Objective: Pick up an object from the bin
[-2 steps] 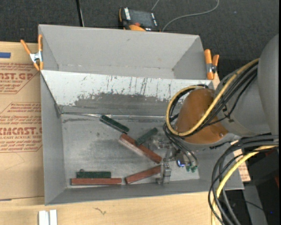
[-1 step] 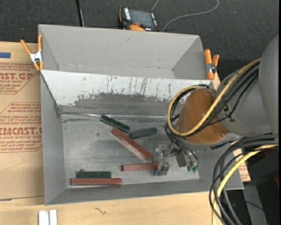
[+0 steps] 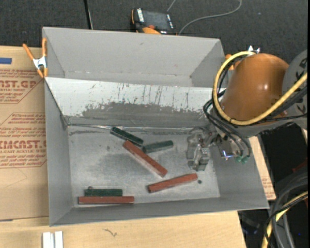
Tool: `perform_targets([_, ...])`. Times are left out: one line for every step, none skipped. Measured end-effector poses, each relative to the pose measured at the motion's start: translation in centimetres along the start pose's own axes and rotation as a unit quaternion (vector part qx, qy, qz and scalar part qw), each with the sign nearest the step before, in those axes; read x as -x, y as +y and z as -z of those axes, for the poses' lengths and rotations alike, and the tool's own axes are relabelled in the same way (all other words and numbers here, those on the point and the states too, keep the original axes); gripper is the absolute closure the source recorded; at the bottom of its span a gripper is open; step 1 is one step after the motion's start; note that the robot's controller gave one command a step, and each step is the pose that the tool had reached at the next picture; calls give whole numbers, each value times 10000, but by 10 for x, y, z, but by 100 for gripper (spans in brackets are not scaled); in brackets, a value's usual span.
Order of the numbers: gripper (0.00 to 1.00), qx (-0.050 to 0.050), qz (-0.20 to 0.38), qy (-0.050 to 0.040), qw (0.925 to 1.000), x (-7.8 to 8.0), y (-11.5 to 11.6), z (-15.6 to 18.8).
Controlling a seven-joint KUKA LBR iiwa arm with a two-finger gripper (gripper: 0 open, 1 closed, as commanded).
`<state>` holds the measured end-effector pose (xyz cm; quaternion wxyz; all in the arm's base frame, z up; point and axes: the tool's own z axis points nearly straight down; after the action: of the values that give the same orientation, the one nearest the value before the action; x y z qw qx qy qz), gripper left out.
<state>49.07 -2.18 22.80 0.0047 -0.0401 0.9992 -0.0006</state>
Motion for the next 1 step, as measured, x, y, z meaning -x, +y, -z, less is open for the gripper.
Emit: perform_targets([100,17,1031,62,9947,-9,18,-65])
